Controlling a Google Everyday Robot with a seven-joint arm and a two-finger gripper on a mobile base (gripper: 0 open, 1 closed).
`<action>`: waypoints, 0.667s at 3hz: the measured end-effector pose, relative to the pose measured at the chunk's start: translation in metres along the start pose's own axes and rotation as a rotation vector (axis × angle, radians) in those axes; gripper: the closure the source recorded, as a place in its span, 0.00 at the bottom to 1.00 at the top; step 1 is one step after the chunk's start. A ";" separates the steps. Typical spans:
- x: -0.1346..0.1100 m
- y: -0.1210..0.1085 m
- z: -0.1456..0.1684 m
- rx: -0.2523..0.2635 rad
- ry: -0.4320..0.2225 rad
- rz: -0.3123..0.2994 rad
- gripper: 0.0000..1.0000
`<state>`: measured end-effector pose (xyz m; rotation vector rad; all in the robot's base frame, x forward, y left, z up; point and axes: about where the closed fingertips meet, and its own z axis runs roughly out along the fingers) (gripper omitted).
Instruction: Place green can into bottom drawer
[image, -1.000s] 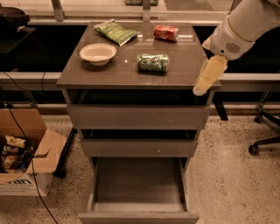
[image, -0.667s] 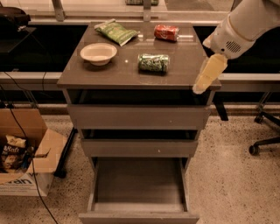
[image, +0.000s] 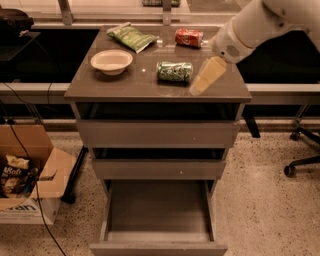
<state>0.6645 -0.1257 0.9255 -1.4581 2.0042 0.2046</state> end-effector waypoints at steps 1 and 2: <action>-0.024 -0.013 0.021 -0.004 -0.044 -0.012 0.00; -0.038 -0.025 0.050 -0.039 -0.082 0.006 0.00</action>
Offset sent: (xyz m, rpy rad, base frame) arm 0.0849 0.0615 -0.0194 0.1460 0.0244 0.0479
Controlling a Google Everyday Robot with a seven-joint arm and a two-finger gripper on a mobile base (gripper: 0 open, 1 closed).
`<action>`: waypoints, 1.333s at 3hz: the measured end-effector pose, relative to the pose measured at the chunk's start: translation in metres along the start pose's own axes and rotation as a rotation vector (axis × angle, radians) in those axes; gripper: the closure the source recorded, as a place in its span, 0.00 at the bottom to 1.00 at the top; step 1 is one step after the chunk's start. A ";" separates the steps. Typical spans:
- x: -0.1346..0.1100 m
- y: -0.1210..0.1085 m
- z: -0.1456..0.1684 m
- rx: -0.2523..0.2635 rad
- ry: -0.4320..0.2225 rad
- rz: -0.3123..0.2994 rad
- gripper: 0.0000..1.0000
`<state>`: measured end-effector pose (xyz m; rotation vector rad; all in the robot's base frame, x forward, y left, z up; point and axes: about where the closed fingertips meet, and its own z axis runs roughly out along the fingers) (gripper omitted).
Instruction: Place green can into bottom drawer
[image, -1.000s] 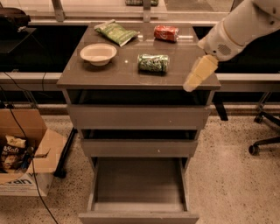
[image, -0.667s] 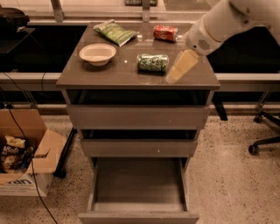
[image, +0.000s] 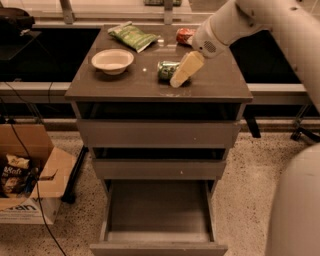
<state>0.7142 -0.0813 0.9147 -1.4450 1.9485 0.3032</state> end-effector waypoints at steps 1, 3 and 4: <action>0.000 -0.014 0.029 -0.039 -0.022 0.036 0.00; 0.009 -0.036 0.072 -0.089 -0.058 0.117 0.02; 0.014 -0.042 0.082 -0.101 -0.065 0.145 0.24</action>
Offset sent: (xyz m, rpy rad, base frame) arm 0.0713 0.0156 -0.0467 0.1217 0.1095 -0.0252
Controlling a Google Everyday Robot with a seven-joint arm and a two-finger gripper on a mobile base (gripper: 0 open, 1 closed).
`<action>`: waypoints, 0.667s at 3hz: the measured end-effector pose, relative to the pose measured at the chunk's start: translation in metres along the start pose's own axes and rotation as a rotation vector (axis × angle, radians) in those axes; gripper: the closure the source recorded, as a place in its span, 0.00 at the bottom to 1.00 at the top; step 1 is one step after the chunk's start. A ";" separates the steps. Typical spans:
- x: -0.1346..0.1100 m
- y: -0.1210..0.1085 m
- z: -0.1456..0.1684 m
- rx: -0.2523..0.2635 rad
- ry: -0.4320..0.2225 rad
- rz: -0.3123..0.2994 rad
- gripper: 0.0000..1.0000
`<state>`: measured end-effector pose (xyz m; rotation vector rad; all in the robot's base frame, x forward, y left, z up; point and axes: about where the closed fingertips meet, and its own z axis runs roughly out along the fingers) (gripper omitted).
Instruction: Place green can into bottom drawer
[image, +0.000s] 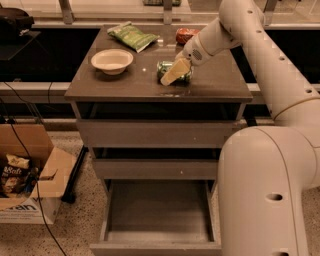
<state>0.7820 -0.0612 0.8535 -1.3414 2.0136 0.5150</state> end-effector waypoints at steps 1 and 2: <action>0.008 -0.006 0.003 -0.001 -0.001 0.024 0.48; 0.011 -0.007 -0.015 0.026 -0.054 0.031 0.79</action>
Offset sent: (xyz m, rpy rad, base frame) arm -0.0107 -0.0325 0.0079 0.0810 -0.0380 -0.0734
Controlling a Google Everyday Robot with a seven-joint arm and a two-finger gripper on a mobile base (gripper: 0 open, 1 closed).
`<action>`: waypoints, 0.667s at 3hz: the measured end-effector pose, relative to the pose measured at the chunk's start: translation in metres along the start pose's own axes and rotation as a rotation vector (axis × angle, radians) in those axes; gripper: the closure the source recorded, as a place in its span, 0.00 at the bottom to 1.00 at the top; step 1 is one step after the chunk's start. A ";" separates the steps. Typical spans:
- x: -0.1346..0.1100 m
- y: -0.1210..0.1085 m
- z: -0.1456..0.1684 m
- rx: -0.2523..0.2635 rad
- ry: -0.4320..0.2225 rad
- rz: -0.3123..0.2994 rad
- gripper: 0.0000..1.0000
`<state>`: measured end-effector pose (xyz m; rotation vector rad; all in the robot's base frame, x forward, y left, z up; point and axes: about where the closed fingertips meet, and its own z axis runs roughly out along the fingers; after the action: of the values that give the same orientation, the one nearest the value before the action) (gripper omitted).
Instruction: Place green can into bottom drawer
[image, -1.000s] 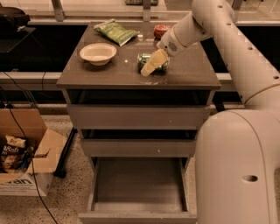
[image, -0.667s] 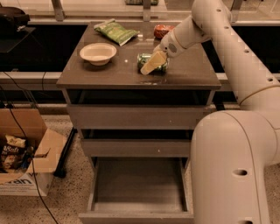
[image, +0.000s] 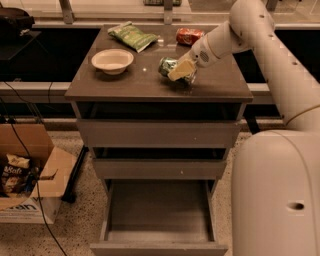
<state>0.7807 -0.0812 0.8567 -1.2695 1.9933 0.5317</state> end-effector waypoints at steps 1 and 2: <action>-0.010 0.018 -0.028 0.011 -0.047 -0.039 0.99; -0.026 0.078 -0.088 0.023 -0.129 -0.139 1.00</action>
Offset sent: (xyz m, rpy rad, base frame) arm -0.1698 -0.0062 0.0822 0.0639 -0.1854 0.1375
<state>0.6881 -0.0893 0.9325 -1.3147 1.7853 0.5089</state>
